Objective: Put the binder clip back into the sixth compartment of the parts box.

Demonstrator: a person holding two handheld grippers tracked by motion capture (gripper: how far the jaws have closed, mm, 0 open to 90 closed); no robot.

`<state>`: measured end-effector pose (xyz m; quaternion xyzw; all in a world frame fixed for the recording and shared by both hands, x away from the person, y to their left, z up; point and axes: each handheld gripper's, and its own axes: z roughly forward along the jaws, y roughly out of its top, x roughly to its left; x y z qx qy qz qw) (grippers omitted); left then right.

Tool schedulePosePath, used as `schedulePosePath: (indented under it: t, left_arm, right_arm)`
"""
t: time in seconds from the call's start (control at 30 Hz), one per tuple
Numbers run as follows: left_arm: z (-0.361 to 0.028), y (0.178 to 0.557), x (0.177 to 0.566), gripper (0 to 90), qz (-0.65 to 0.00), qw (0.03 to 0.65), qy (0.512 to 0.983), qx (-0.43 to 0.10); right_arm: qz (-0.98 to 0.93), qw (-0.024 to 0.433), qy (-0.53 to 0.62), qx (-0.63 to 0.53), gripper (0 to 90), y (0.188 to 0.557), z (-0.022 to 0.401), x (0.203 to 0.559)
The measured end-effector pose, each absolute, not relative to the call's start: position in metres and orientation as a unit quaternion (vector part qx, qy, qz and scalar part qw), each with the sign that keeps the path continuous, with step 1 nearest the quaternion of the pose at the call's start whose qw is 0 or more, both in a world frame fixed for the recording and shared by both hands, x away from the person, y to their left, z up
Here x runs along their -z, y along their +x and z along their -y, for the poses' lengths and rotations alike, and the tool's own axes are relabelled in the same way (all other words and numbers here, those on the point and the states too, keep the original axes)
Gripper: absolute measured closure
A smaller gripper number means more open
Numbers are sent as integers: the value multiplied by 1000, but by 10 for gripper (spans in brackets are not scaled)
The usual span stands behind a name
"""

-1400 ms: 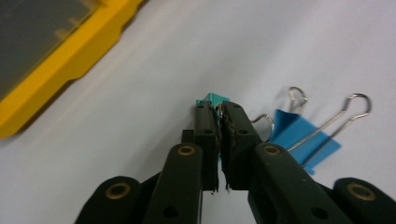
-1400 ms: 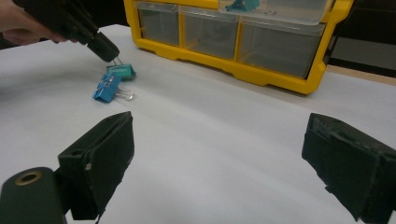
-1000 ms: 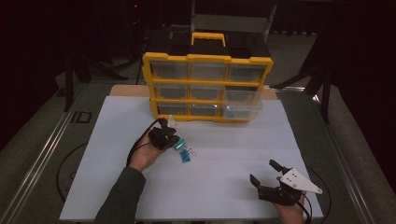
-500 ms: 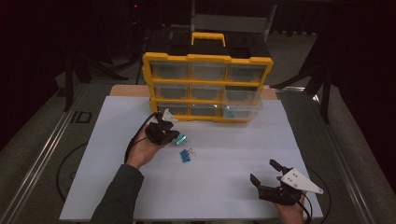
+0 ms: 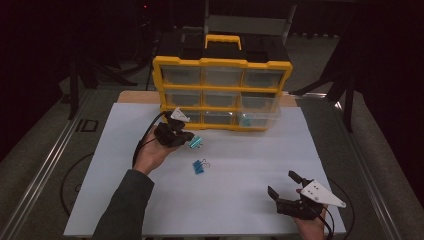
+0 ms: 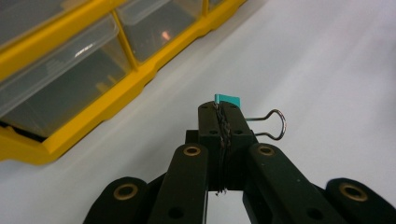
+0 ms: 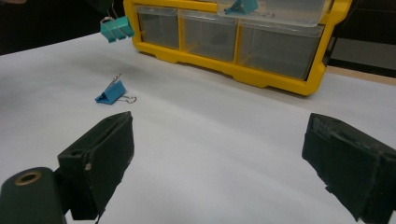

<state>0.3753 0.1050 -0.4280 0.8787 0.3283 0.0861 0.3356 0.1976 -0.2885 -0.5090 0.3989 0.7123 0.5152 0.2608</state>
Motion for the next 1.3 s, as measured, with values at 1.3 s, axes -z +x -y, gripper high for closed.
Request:
schedulePosePath:
  t: [1.3]
  left_arm:
    - [-46, 414, 326, 896, -263, 377, 883, -101]
  right_arm:
    - [-711, 264, 400, -515, 92, 197, 289, 509]
